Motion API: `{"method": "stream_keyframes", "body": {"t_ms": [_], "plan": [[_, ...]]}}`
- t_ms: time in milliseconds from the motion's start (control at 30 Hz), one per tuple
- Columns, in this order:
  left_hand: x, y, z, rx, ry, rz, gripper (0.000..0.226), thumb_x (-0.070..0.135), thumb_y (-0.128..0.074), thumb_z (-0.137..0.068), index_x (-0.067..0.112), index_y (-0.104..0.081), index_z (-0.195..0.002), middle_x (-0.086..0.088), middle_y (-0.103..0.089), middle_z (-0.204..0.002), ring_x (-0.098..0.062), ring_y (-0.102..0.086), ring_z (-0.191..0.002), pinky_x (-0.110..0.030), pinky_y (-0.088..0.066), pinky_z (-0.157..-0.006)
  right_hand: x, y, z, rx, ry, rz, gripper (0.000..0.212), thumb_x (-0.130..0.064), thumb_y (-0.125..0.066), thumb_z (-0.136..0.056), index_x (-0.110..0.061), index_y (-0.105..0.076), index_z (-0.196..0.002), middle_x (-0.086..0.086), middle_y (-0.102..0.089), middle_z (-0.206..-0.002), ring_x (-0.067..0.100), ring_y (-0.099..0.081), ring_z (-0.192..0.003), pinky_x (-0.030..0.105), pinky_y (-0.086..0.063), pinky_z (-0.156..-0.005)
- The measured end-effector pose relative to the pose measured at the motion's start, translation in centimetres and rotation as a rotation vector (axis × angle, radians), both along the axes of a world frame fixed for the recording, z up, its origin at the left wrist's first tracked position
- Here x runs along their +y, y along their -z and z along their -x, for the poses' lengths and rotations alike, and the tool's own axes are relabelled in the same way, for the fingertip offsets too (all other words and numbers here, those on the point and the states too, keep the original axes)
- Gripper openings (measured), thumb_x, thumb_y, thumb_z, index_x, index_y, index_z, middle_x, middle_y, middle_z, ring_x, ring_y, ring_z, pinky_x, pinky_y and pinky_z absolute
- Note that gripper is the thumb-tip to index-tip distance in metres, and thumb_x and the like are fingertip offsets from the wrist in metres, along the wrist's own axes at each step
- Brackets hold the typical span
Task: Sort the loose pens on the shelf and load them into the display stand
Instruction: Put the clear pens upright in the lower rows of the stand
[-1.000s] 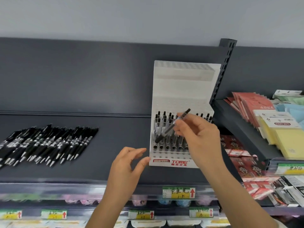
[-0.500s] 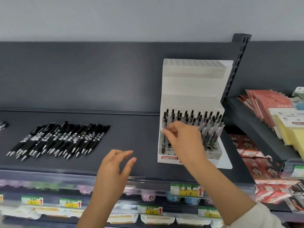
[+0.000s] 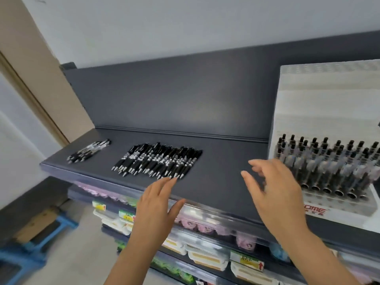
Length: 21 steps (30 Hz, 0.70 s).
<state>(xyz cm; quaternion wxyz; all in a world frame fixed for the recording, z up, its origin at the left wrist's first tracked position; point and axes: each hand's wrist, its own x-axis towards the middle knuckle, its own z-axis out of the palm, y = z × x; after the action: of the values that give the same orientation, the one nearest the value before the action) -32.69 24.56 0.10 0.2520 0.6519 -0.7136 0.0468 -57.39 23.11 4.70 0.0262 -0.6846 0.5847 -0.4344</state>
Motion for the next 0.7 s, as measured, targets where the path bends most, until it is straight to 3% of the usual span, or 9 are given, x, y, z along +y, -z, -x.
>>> {"method": "stream_keyframes", "body": {"t_ms": [100,200,300,433,700], "plan": [[0.0,-0.5,-4.5,-0.054,-0.042,0.017,0.058,0.055,-0.046,-0.086,0.017,-0.052,-0.13,-0.003,-0.057,-0.128,-0.025,-0.056,-0.116,-0.045,-0.052,-0.088,-0.6,0.7,-4.0,0.196,-0.117,-0.176,0.042,-0.037,-0.052,-0.093,-0.02,-0.05,-0.131,-0.006,-0.052,-0.124,0.014,-0.046,-0.118,0.026,-0.039,-0.093],[0.4,-0.6,-9.9,-0.086,-0.084,0.032,0.057,0.054,-0.052,-0.084,0.019,-0.053,-0.129,-0.002,-0.057,-0.128,-0.026,-0.057,-0.114,-0.046,-0.053,-0.084,-1.6,1.3,-8.5,0.306,-0.156,-0.312,0.052,-0.041,-0.046,-0.095,-0.022,-0.033,-0.142,-0.008,-0.038,-0.141,0.011,-0.032,-0.13,0.023,-0.032,-0.103],[1.4,-0.8,-17.3,-0.126,-0.12,0.032,0.055,0.056,-0.054,-0.082,0.02,-0.056,-0.125,-0.002,-0.059,-0.126,-0.026,-0.06,-0.109,-0.043,-0.055,-0.078,-2.6,1.6,-14.9,0.373,-0.156,-0.365,0.054,-0.04,-0.048,-0.095,-0.019,-0.033,-0.142,-0.004,-0.039,-0.142,0.014,-0.033,-0.13,0.024,-0.033,-0.105],[2.8,-1.5,-28.2,-0.163,-0.22,-0.002,0.059,0.042,-0.076,-0.071,0.02,-0.059,-0.123,-0.003,-0.061,-0.122,-0.029,-0.062,-0.107,-0.043,-0.055,-0.077,-4.2,1.0,-25.4,0.42,-0.211,-0.356,0.057,-0.04,-0.049,-0.095,-0.016,-0.032,-0.143,-0.002,-0.039,-0.143,0.016,-0.033,-0.132,0.027,-0.032,-0.108],[1.1,-1.8,-40.4,-0.089,-0.277,-0.074,0.06,0.049,-0.059,-0.084,0.026,-0.046,-0.138,0.002,-0.047,-0.14,-0.022,-0.044,-0.129,-0.044,-0.041,-0.101,-7.5,0.9,-40.9,0.456,-0.351,-0.378,0.057,-0.04,-0.049,-0.095,-0.016,-0.032,-0.144,0.0,-0.037,-0.143,0.018,-0.033,-0.133,0.029,-0.031,-0.107]]}}
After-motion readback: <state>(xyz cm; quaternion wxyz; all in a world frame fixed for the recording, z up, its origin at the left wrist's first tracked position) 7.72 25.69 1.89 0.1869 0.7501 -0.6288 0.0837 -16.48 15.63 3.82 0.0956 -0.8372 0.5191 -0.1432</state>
